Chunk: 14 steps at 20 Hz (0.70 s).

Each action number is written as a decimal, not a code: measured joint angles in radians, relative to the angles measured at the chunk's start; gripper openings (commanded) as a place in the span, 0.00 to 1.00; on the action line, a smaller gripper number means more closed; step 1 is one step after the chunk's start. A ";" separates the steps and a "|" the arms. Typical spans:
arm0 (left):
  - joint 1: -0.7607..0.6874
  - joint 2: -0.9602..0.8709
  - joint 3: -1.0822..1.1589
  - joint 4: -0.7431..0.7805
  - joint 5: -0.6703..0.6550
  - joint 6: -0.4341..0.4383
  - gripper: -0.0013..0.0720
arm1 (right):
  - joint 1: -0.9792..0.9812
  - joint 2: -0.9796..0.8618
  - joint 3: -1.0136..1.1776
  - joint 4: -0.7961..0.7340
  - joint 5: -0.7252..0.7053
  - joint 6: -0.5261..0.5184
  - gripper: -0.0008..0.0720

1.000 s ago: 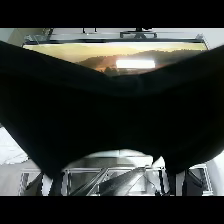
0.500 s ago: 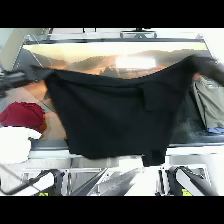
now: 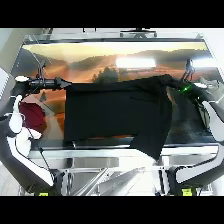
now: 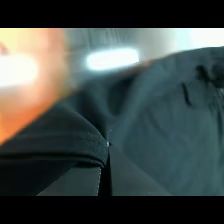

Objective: Fold the shirts.

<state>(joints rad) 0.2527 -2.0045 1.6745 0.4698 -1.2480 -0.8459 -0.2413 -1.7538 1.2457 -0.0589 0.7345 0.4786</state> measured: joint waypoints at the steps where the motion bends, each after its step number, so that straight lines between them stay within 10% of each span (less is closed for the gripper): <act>1: -0.002 -0.027 0.050 0.003 -0.002 -0.011 0.04 | 0.000 -0.031 0.046 0.010 0.000 0.001 0.04; 14: -0.023 -0.122 0.323 0.129 -0.103 -0.135 0.04 | -0.162 -0.126 0.280 -0.289 0.274 0.262 0.04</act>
<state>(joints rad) 0.2298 -2.1269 1.9972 0.5983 -1.3510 -0.9810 -0.4030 -1.8793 1.5261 -0.3477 1.0088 0.7403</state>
